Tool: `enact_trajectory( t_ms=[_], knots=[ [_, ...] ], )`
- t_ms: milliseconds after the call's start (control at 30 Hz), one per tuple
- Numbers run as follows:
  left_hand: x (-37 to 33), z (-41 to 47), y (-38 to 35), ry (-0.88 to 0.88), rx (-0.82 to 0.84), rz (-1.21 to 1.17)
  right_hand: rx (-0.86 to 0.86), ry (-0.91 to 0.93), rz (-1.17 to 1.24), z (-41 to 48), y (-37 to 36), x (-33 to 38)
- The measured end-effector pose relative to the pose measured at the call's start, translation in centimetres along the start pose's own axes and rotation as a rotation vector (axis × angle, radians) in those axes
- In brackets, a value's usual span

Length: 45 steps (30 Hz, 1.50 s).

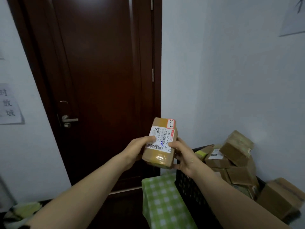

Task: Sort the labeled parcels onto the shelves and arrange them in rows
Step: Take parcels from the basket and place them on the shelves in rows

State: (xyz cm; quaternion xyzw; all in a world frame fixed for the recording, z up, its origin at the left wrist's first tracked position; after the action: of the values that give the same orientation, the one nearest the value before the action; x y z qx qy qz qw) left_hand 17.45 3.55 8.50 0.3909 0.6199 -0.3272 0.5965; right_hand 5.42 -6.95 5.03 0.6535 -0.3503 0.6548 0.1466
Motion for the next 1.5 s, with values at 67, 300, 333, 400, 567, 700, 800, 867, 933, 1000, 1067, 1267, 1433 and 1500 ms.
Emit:
enact_trajectory(
  t_ms=[67, 300, 333, 400, 567, 700, 800, 867, 933, 1000, 1067, 1267, 1433, 1500],
  knots=[
    [-0.7, -0.3, 0.9, 0.010, 0.022, 0.009, 0.049, -0.030, -0.042, 0.1, -1.0, -0.1],
    [-0.6, -0.9, 5.5, 0.108, -0.003, -0.058, 0.276, -0.069, -0.081, 0.4, -3.1, 0.4],
    [-0.4, -1.1, 5.9, 0.105, -0.027, -0.090, 0.260, -0.052, -0.069, 0.3, -3.3, 0.8],
    [0.2, -1.0, 6.6, 0.063, -0.068, -0.165, 0.185, -0.008, -0.029, 0.7, -3.3, 0.9],
    [1.0, -1.5, 7.4, -0.023, -0.055, -0.307, 0.120, -0.026, 0.110, 0.9, -3.2, -0.9],
    [1.3, -1.9, 7.4, -0.066, -0.019, -0.359, 0.152, -0.031, 0.102, 0.7, -4.1, -1.6],
    [1.2, -2.3, 7.9, -0.076, -0.016, -0.403, 0.130, 0.001, 0.104, 1.0, -4.8, -1.1],
    [1.2, -2.5, 8.4, -0.086, -0.016, -0.417, 0.143, 0.005, 0.108, 1.2, -5.3, -1.0],
    [1.2, -2.8, 9.0, -0.090, -0.019, -0.406, 0.158, 0.005, 0.114, 1.3, -6.0, -1.1],
    [1.6, -3.0, 9.9, -0.085, -0.017, -0.390, 0.167, 0.004, 0.103, 1.4, -6.8, -1.3],
    [2.1, -3.4, 10.8, -0.067, -0.027, -0.380, 0.165, 0.004, 0.101, 1.6, -7.6, -1.5],
    [3.2, -5.3, 14.9, 0.024, -0.150, -0.238, 0.179, -0.022, 0.056, 2.6, -10.9, -2.7],
    [3.5, -7.7, 17.9, -0.010, -0.238, -0.289, 0.262, -0.018, 0.052, 2.4, -14.8, -3.3],
    [3.8, -8.4, 19.1, -0.015, -0.259, -0.305, 0.296, -0.003, 0.062, 2.4, -16.2, -3.6]
  ],
)
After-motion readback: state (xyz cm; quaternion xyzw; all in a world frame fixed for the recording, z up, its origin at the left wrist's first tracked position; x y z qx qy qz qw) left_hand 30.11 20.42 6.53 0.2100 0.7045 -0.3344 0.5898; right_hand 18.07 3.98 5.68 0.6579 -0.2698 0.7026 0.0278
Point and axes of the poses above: each hand's wrist, its own z-axis towards the middle knuckle, its own y-axis out of the back of the hand, x = y × z, the point moved 6 cm from there along z, towards the middle knuckle, and after that the axes turned 1 degree about -z, right-handed, at the moved point
